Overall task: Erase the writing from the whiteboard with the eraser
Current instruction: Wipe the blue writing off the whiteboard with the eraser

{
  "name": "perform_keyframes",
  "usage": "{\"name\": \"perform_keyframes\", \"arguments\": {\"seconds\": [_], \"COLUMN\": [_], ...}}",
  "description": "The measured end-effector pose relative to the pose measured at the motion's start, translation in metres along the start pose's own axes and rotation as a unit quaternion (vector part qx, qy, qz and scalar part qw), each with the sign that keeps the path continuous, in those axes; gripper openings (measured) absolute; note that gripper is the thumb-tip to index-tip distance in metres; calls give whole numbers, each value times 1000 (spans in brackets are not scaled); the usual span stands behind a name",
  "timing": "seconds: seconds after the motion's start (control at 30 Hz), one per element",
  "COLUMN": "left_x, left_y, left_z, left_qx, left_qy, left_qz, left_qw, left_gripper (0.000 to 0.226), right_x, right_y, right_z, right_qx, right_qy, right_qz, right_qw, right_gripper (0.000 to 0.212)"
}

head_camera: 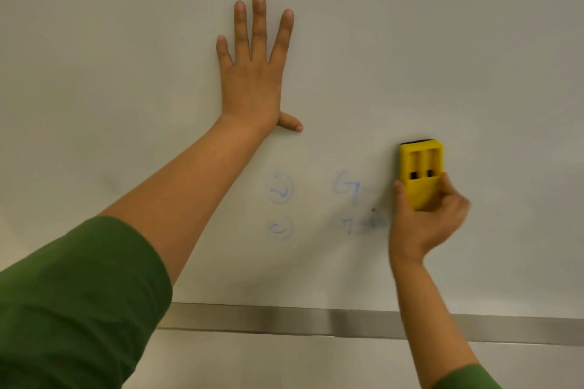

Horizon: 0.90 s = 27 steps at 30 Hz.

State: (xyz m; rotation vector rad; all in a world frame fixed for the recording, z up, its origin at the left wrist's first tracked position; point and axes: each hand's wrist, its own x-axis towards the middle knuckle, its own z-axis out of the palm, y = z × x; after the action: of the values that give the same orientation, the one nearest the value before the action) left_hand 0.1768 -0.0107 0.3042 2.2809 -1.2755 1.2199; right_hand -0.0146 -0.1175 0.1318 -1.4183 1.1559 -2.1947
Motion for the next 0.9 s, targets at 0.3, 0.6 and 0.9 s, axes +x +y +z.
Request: {"name": "perform_keyframes", "arguments": {"seconds": [0.3,0.6,0.9], "left_x": [0,-1,0], "left_y": [-1,-2,-2], "left_z": [1,0,3], "left_qx": [9,7,9], "left_qy": [-9,-11,-6], "left_qz": [4,3,4], "left_qw": [1000,1000,1000], "left_gripper": [149,148,148], "right_x": [-20,-42,-9], "right_y": [5,-21,-28], "right_z": [-12,18,15], "right_qx": [-72,-25,-20], "right_qy": [-141,-198,-97], "right_qz": [-137,-274,-169], "right_qw": [978,941,981], "right_gripper": [55,46,53]}}
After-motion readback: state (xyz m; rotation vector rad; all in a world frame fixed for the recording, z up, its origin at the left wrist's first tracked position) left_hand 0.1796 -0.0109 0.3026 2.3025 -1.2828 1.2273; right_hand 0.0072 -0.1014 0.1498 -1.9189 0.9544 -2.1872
